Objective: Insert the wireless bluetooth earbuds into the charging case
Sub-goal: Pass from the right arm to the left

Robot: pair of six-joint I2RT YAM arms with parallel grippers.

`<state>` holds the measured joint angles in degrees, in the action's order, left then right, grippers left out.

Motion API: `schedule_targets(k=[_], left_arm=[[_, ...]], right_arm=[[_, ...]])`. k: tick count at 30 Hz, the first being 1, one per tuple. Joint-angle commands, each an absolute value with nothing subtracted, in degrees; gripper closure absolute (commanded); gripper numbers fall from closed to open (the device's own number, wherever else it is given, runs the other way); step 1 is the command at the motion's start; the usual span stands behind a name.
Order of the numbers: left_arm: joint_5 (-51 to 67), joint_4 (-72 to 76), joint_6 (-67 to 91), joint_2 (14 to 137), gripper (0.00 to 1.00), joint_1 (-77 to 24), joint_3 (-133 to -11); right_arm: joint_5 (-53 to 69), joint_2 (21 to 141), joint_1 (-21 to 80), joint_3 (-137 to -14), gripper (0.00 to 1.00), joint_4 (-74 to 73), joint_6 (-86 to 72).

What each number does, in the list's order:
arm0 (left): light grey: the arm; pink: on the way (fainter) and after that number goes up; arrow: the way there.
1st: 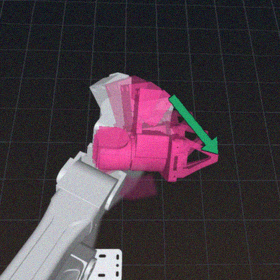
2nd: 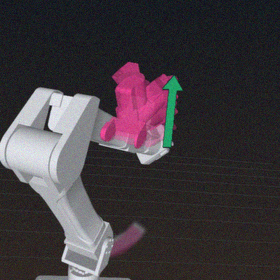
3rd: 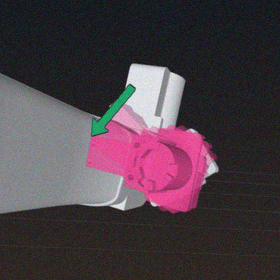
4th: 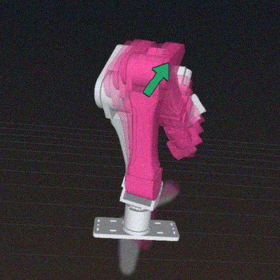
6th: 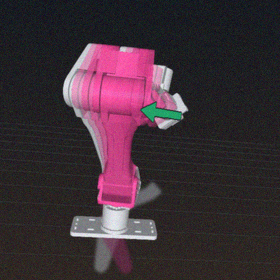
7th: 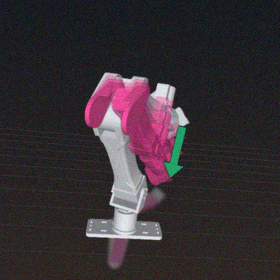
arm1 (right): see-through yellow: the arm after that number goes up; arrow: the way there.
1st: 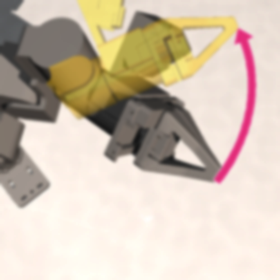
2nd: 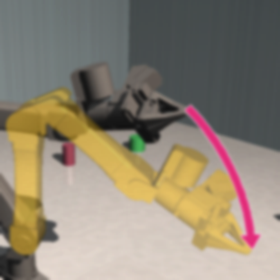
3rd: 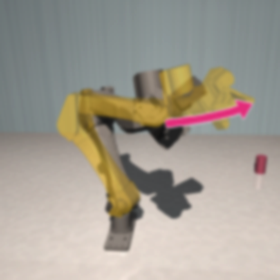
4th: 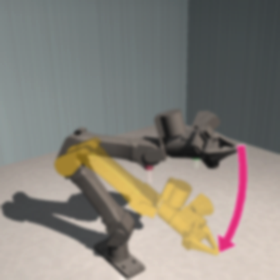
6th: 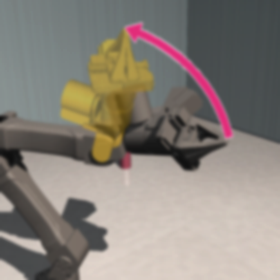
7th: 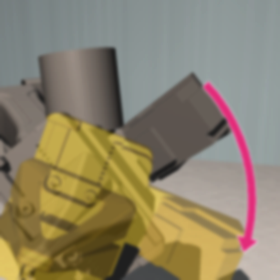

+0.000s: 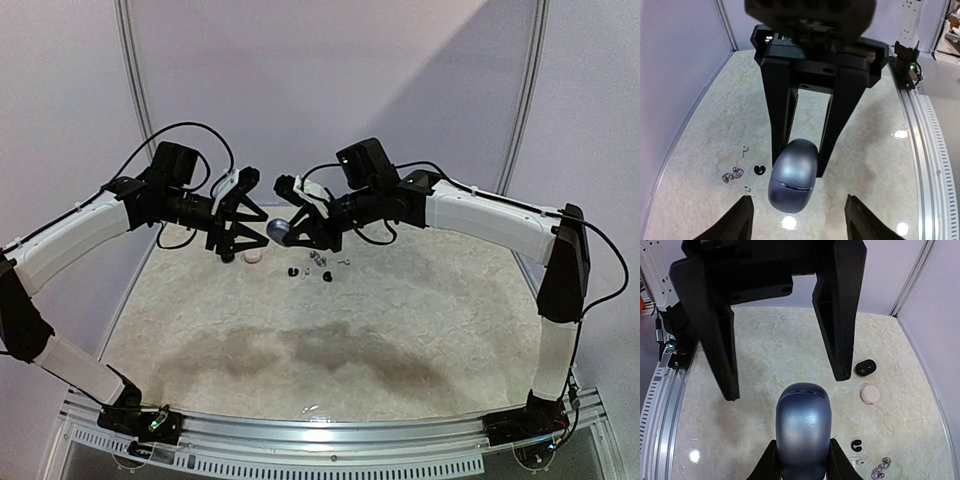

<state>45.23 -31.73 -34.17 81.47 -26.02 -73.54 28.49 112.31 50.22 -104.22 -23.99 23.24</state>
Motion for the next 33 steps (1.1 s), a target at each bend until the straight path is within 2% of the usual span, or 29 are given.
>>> schedule_targets(k=[1, 9, 11, 15, 17, 18, 19, 21, 23, 25, 33], left_arm=[[43.34, -31.42, -34.74, 82.58, 0.4, -27.29, -73.16], [42.64, -33.1, -36.19, 82.75, 0.63, -28.04, -73.32], [42.71, -33.16, -36.29, 82.72, 0.73, -28.04, -73.3], [42.25, -33.91, -37.35, 82.81, 0.81, -28.04, -73.21], [41.97, -34.49, -37.67, 82.92, 0.97, -28.11, -73.37], [41.85, -34.8, -37.7, 83.05, 1.0, -28.05, -73.53], [41.76, -34.73, -37.63, 83.0, 1.0, -28.04, -73.56], [41.99, -33.93, -37.5, 82.46, 1.0, -28.05, -73.16], [42.36, -32.31, -36.43, 81.77, 1.0, -27.97, -72.68], [43.43, -30.46, -35.36, 80.85, 1.0, -27.74, -72.24], [46.63, -32.36, -41.84, 78.94, 1.0, -28.05, -70.94]], right_arm=[[29.44, 109.84, 51.12, -103.75, 1.0, -22.4, 24.08], [29.65, 110.0, 51.32, -103.82, 1.0, -21.68, 23.91], [29.71, 110.02, 51.25, -103.84, 1.0, -21.44, 23.78], [29.71, 109.97, 51.29, -103.8, 1.0, -20.74, 23.5], [29.43, 109.78, 51.27, -103.67, 1.0, -20.23, 23.4], [29.07, 109.63, 51.3, -103.52, 0.99, -19.72, 23.17], [28.43, 109.61, 51.32, -103.27, 0.88, -19.14, 22.78], [26.23, 109.3, 51.3, -102.27, 0.6, -17.17, 21.11], [23.58, 108.75, 51.32, -100.45, 0.46, -14.1, 19.23], [20.93, 108.09, 51.26, -98.26, 0.41, -11.1, 17.89], [13.79, 109.18, 51.27, -97.89, 0.41, -9.26, 15.93]])
